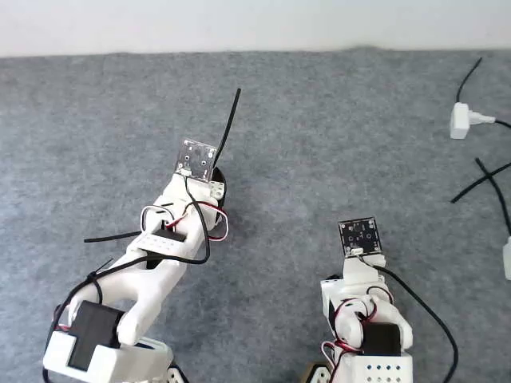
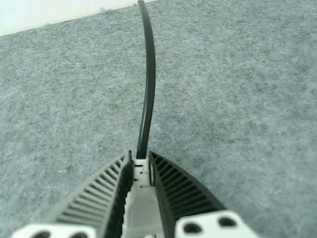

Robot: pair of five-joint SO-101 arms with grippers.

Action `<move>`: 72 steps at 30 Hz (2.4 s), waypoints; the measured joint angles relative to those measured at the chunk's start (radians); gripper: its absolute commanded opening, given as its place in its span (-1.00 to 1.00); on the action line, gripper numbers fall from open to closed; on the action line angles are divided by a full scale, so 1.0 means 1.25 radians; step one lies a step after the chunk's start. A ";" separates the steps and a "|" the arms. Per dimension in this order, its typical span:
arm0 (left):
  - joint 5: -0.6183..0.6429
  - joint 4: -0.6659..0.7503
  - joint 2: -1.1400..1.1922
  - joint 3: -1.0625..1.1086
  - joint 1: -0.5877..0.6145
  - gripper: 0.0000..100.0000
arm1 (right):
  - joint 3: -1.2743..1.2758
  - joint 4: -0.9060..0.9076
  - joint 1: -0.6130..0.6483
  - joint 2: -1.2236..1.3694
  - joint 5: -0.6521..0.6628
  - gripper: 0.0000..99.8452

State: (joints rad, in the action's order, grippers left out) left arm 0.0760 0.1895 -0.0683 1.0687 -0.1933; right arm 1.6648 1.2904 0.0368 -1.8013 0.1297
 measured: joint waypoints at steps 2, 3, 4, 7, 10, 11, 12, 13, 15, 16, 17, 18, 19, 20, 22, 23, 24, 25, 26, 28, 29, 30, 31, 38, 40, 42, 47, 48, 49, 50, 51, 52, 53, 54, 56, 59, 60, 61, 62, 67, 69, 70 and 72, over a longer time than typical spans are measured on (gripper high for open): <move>0.000 0.000 0.000 0.000 -0.005 -0.98 | 0.000 0.000 0.000 0.000 0.000 -0.67; 0.000 0.000 0.000 0.000 -0.010 -0.98 | 0.000 0.000 0.000 0.000 0.000 -0.67; 0.000 0.000 0.000 0.000 -0.015 -0.98 | 0.000 0.000 0.000 0.000 0.000 -0.67; 0.000 0.000 0.000 0.000 -0.020 -0.98 | 0.000 0.000 0.000 0.000 0.000 -0.67; 0.000 0.000 0.000 0.000 -0.020 -0.98 | 0.000 0.000 0.000 0.000 0.000 -0.67; 0.000 0.000 0.000 0.000 -0.021 -0.98 | 0.000 0.000 0.000 0.000 0.000 -0.67; 0.000 0.000 0.000 0.000 -0.021 -0.98 | 0.000 0.000 0.000 0.000 0.000 -0.67; 0.000 0.000 0.000 0.000 -0.022 -0.98 | 0.000 0.000 0.000 0.000 0.000 -0.67; 0.000 0.000 0.000 0.000 -0.022 -0.98 | 0.000 0.000 0.000 0.000 0.000 -0.67; 0.000 0.000 0.000 0.000 -0.022 -0.98 | 0.000 0.000 0.000 0.000 0.000 -0.67; 0.000 0.000 0.000 0.000 -0.022 -0.98 | 0.000 0.000 0.000 0.000 0.000 -0.67; 0.000 0.000 0.000 0.000 -0.022 -0.98 | 0.000 0.000 0.000 0.000 0.000 -0.67; 0.000 0.000 0.000 0.000 -0.022 -0.98 | 0.000 0.000 0.000 0.000 0.000 -0.67; 0.000 0.000 0.000 0.000 -0.022 -0.98 | 0.000 0.000 0.000 0.000 0.000 -0.67; 0.000 0.000 0.000 0.000 -0.022 -0.98 | 0.000 0.000 0.000 0.000 0.000 -0.67; 0.000 0.000 0.000 0.000 -0.022 -0.98 | 0.000 0.000 0.000 0.000 0.000 -0.67; 0.000 0.000 0.000 0.000 -0.022 -0.98 | 0.000 0.000 0.000 0.000 0.000 -0.67; 0.000 0.000 0.000 0.000 -0.022 -0.98 | 0.000 0.000 0.000 0.000 0.000 -0.67; 0.000 0.000 0.000 0.000 -0.022 -0.98 | 0.000 0.000 0.000 0.000 0.000 -0.67; 0.000 0.000 0.000 0.000 -0.022 -0.98 | 0.000 0.000 0.000 0.000 0.000 -0.67; 0.000 0.000 0.000 0.000 -0.022 -0.98 | 0.000 0.000 0.000 0.000 0.000 -0.67; 0.000 0.000 0.000 0.000 -0.022 -0.98 | 0.000 0.000 0.000 0.000 0.000 -0.67; 0.000 0.000 0.000 0.000 -0.022 -0.98 | 0.000 0.000 0.000 0.000 0.000 -0.67; 0.000 0.000 0.000 0.000 -0.022 -0.98 | 0.000 0.000 0.000 0.000 0.000 -0.67; 0.000 0.000 0.000 0.000 -0.022 -0.98 | 0.000 0.000 0.000 0.000 0.000 -0.67; 0.000 0.000 0.000 0.000 -0.022 -0.98 | 0.000 0.000 0.000 0.000 0.000 -0.67; 0.000 0.000 0.000 0.000 -0.022 -0.98 | 0.000 0.000 0.000 0.000 0.000 -0.67; 0.000 0.000 0.000 0.000 -0.022 -0.98 | 0.000 0.000 0.000 0.000 0.000 -0.67; 0.000 0.000 0.000 0.001 -0.022 -0.98 | 0.000 0.000 0.000 0.000 0.000 -0.67; 0.000 0.000 0.000 0.002 -0.022 -0.98 | 0.000 0.000 0.000 0.000 0.000 -0.67; 0.000 0.000 0.000 0.002 -0.022 -0.98 | 0.000 0.000 0.000 0.000 0.000 -0.67; 0.000 0.000 0.000 0.002 -0.022 -0.98 | 0.000 0.000 0.000 0.000 0.000 -0.67; 0.000 0.000 0.000 0.002 -0.022 -0.98 | 0.000 0.000 0.000 0.000 0.000 -0.67; 0.000 0.000 0.000 0.002 -0.022 -0.98 | 0.000 0.000 0.000 0.000 0.000 -0.67; 0.000 0.000 0.000 0.002 -0.022 -0.98 | 0.000 0.000 0.000 0.000 0.000 -0.67; 0.000 0.000 0.000 0.002 -0.022 -0.98 | 0.000 0.000 0.000 0.000 0.000 -0.67; 0.000 0.000 0.000 0.002 -0.022 -0.98 | 0.000 0.000 0.000 0.000 0.000 -0.67; 0.000 0.000 0.000 0.002 -0.022 -0.98 | 0.000 0.000 0.000 0.000 0.000 -0.67; 0.000 0.000 0.000 0.005 -0.022 -0.98 | 0.000 0.000 0.000 0.000 0.000 -0.67; 0.000 0.000 -0.001 0.015 -0.022 -0.98 | 0.000 0.000 0.000 0.000 0.000 -0.67; 0.000 0.000 -0.001 0.015 -0.022 -0.98 | 0.000 0.000 0.000 0.000 0.000 -0.67; 0.000 0.000 -0.001 0.015 -0.022 -0.98 | 0.000 0.000 0.000 0.000 0.000 -0.67; 0.000 0.000 -0.001 0.015 -0.022 -0.98 | 0.000 0.000 0.000 0.000 0.000 -0.67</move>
State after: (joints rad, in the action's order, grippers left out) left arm 0.0760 0.1895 -0.0698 1.0871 -0.2209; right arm 1.6648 1.2904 0.0368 -1.8013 0.1297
